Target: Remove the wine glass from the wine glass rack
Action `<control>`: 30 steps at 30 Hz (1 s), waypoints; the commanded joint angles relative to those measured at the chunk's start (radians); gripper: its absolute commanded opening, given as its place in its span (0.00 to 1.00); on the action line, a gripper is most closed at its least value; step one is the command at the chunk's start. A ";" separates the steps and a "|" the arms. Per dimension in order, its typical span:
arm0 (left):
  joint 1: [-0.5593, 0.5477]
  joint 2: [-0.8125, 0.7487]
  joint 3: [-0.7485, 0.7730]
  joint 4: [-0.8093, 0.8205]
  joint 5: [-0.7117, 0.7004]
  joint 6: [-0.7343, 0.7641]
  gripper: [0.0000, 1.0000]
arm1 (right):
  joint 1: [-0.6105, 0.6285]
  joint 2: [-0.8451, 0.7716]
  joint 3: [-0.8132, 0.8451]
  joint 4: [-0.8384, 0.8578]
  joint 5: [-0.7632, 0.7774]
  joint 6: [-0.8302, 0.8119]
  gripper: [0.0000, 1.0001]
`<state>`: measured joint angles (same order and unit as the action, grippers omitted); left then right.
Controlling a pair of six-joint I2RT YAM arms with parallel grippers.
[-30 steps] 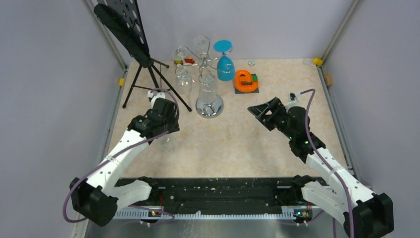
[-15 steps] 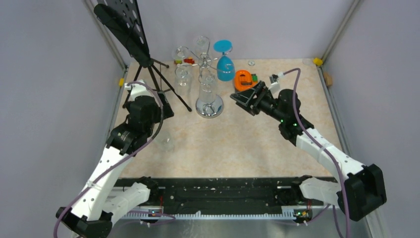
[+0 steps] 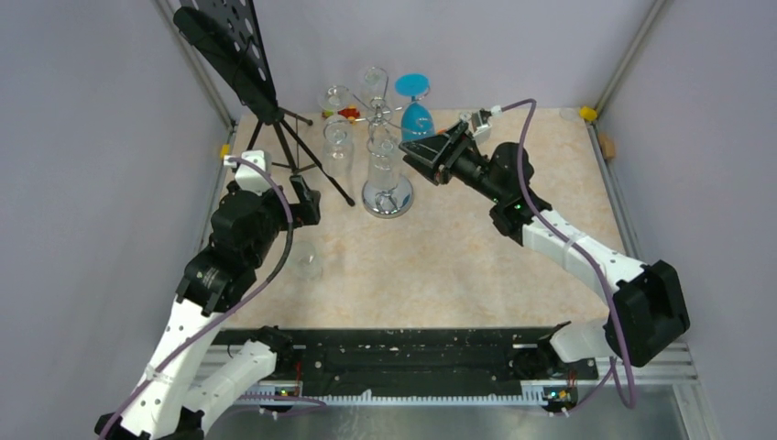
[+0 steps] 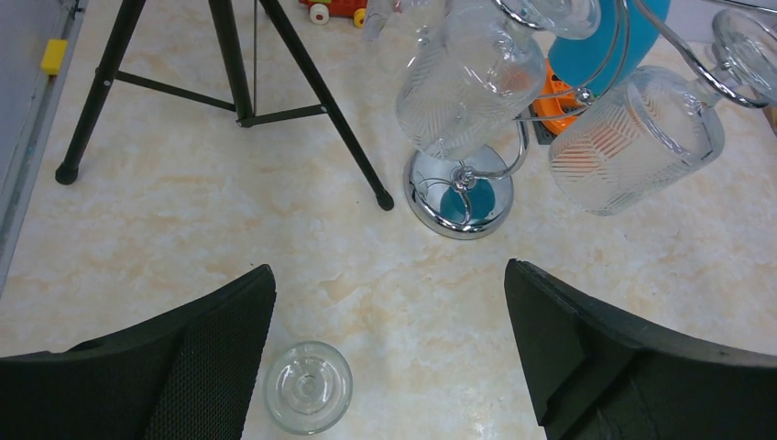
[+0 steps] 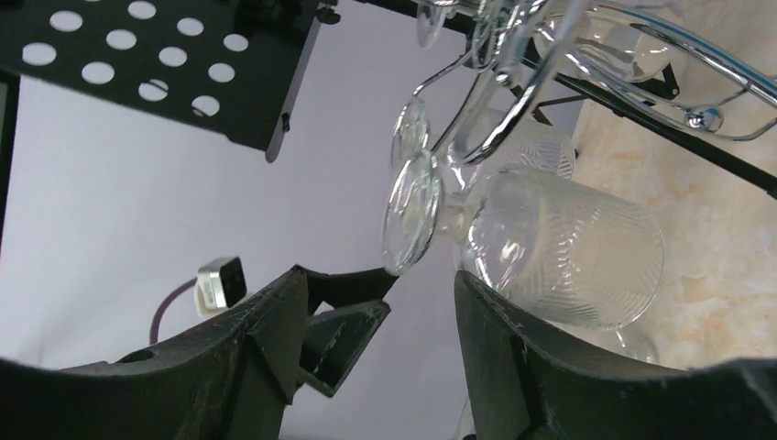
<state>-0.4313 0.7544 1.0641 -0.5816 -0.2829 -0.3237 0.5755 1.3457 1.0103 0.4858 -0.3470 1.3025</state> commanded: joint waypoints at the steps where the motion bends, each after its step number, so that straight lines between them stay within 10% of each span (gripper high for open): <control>1: 0.005 -0.053 -0.038 0.071 0.036 0.085 0.98 | 0.021 0.050 0.069 0.043 0.042 0.093 0.60; 30: 0.006 -0.048 -0.099 0.094 0.003 0.041 0.99 | 0.032 0.127 0.166 -0.077 0.060 0.096 0.12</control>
<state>-0.4305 0.7120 0.9710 -0.5297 -0.2844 -0.2749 0.5938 1.4673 1.0973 0.4316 -0.2951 1.4319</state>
